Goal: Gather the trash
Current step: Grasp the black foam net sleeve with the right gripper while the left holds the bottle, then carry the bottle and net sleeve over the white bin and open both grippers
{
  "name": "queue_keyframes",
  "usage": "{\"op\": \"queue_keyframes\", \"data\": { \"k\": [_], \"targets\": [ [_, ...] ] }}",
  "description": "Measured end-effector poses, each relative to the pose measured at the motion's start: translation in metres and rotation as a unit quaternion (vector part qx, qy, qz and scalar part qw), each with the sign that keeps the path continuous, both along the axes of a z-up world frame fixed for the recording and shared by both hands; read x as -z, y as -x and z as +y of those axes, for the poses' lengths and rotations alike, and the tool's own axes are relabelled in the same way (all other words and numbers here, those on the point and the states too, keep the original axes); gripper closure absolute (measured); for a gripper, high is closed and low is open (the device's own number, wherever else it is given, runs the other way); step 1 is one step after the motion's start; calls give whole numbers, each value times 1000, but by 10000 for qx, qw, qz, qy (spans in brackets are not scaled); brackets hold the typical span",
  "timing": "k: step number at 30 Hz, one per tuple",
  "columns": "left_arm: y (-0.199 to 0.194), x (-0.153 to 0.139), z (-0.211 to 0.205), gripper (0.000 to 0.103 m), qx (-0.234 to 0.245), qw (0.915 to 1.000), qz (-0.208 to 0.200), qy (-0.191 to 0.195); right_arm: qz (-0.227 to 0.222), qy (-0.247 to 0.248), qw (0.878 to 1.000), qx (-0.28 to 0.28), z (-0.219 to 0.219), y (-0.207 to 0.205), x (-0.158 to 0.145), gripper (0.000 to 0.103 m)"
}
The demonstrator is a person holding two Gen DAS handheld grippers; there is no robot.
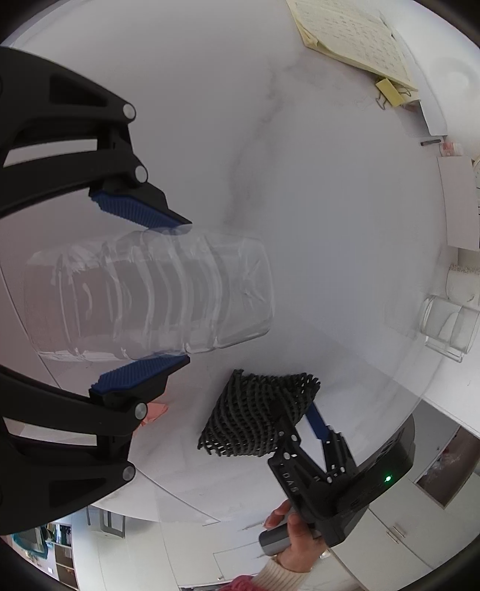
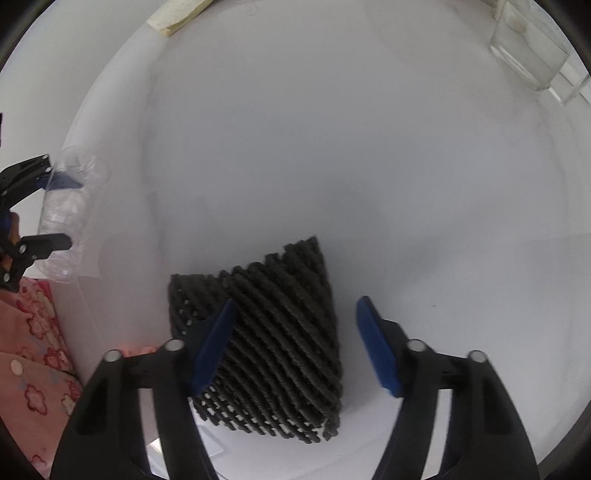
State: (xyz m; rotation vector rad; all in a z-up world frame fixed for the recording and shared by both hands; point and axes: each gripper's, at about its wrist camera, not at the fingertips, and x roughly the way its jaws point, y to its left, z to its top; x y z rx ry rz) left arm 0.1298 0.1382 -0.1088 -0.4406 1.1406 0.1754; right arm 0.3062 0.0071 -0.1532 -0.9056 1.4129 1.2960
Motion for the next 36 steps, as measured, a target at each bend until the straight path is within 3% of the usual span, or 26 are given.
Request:
{"op": "queue_keyframes", "data": {
  "k": [1, 4, 8, 12, 18, 27, 34, 36],
  "targets": [
    [0, 0, 0, 40, -5, 10000, -10, -19, 0, 23, 10000, -8, 0, 1, 1, 51],
    [1, -1, 0, 40, 11, 10000, -33, -16, -111, 65, 9999, 56, -2, 7, 3, 61],
    [-1, -4, -4, 40, 124, 9997, -48, -192, -325, -100, 9976, 598, -11, 7, -11, 85],
    [-1, -16, -14, 40, 243, 9992, -160, -292, -881, -661, 9843, 1380, -39, 29, -46, 85],
    [6, -39, -45, 40, 484, 9975, -313, -420, -1656, -1150, 9424, 2668, -122, 93, -87, 85],
    [45, -69, -167, 40, 1599, 9847, -499, -482, -1641, -1338, 8739, 4376, -277, 212, -99, 82],
    [99, -78, -307, 40, 2741, 9585, -557, -542, -1662, -1265, 8318, 5143, -390, 313, -100, 82],
    [114, -76, -336, 39, 2949, 9525, -557, -526, -1677, -1236, 8246, 5260, -417, 334, -99, 82]
  ]
}}
